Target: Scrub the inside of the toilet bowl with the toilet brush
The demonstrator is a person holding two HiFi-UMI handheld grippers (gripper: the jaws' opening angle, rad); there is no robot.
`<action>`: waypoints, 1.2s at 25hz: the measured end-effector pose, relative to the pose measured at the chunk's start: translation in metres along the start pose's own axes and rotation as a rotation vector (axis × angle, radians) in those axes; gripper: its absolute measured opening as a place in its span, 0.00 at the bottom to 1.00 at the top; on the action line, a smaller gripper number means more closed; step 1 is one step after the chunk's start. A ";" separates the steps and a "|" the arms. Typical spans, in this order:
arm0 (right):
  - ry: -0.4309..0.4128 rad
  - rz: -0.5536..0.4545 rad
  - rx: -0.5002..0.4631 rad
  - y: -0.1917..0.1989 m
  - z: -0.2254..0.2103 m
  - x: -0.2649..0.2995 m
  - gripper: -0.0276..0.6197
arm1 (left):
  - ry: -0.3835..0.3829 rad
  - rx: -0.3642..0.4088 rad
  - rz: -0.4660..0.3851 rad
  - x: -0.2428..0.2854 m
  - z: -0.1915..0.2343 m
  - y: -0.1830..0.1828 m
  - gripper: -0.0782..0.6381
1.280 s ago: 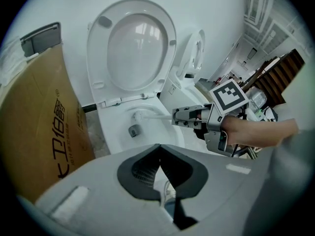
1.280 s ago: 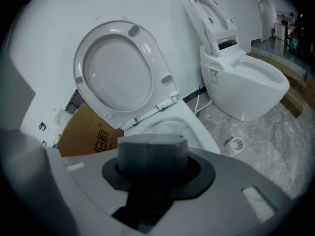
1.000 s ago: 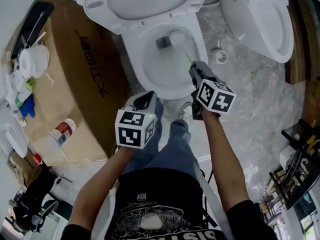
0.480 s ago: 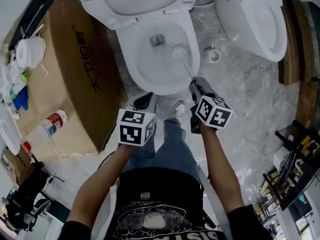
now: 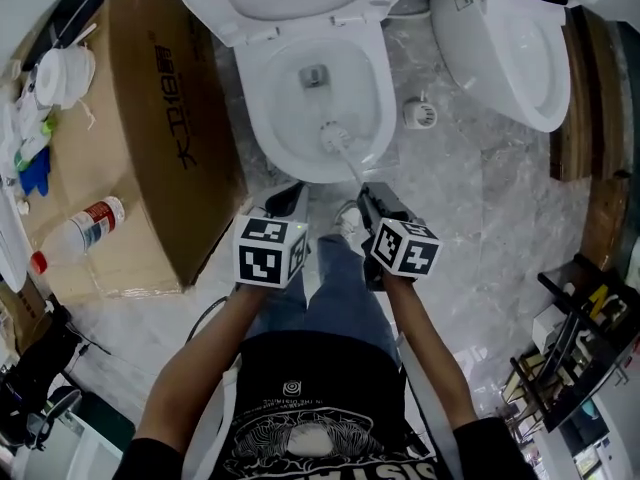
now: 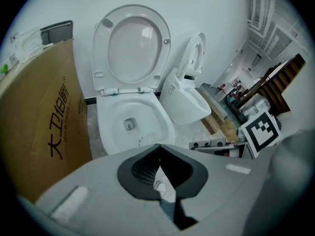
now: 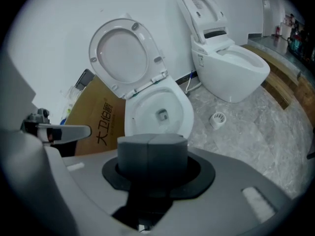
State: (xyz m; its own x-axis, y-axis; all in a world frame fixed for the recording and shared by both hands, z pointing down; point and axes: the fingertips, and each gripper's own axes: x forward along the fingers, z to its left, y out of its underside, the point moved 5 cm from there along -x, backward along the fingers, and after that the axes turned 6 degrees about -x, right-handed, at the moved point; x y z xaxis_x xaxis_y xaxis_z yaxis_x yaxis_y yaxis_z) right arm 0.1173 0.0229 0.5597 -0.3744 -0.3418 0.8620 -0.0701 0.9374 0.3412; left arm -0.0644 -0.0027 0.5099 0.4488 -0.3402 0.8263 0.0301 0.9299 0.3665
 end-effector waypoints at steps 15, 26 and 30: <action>-0.155 0.010 -0.120 -0.034 0.061 0.041 0.27 | -0.043 -0.058 -0.026 -0.013 0.025 -0.005 0.10; -0.077 0.007 -0.090 -0.026 0.028 0.037 0.27 | -0.028 -0.036 -0.014 -0.006 0.021 -0.013 0.10; -0.065 0.034 -0.074 -0.016 0.021 0.042 0.27 | -0.024 -0.023 0.000 -0.004 0.022 -0.015 0.10</action>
State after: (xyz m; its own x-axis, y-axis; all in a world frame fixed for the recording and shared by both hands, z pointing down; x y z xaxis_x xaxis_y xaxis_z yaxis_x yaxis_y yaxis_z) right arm 0.0835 -0.0048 0.5825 -0.4349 -0.3024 0.8482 0.0109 0.9401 0.3407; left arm -0.0860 -0.0185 0.5103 0.4270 -0.3431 0.8366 0.0504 0.9328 0.3568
